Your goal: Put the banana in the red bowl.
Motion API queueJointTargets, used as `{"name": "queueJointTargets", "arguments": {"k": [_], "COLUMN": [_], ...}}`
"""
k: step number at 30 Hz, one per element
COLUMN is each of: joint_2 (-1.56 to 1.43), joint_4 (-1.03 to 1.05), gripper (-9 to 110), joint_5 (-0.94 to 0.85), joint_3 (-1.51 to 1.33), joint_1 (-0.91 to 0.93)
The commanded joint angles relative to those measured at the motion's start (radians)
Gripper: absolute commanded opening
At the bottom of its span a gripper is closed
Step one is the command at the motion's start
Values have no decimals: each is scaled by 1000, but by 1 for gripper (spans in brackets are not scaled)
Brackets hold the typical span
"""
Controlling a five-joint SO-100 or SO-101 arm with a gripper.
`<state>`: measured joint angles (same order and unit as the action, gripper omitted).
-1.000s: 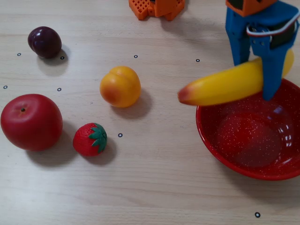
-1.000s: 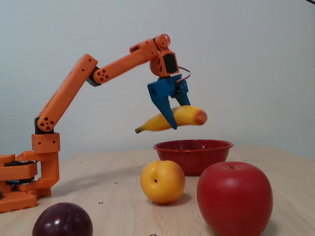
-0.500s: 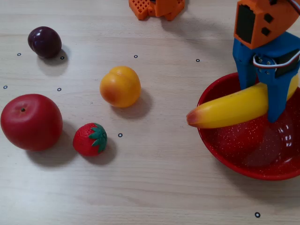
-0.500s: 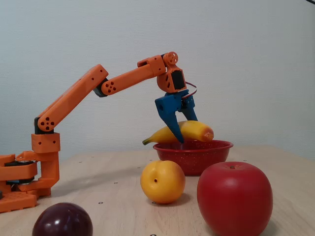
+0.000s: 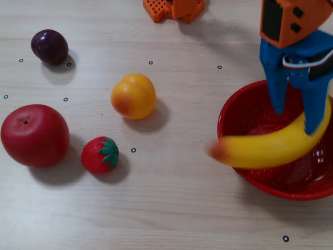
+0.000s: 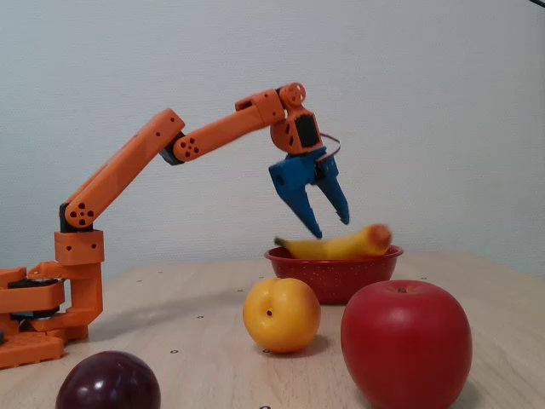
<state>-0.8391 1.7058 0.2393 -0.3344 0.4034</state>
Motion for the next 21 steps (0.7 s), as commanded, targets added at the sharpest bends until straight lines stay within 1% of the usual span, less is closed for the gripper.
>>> {"name": "queueJointTargets", "arguments": {"k": [1, 3, 5, 13, 17, 21], "joint_2": [-235, -278, -324, -505, -664, -900], "joint_4": [-9, 0, 0, 25, -35, -146], "gripper": [7, 5, 0, 0, 0, 0], "joint_5": [-26, -37, -46, -140, -175, -206], "joint_3": [43, 29, 3, -117, -318, -652], "joint_1": [-55, -66, -78, -137, -193, -261]}}
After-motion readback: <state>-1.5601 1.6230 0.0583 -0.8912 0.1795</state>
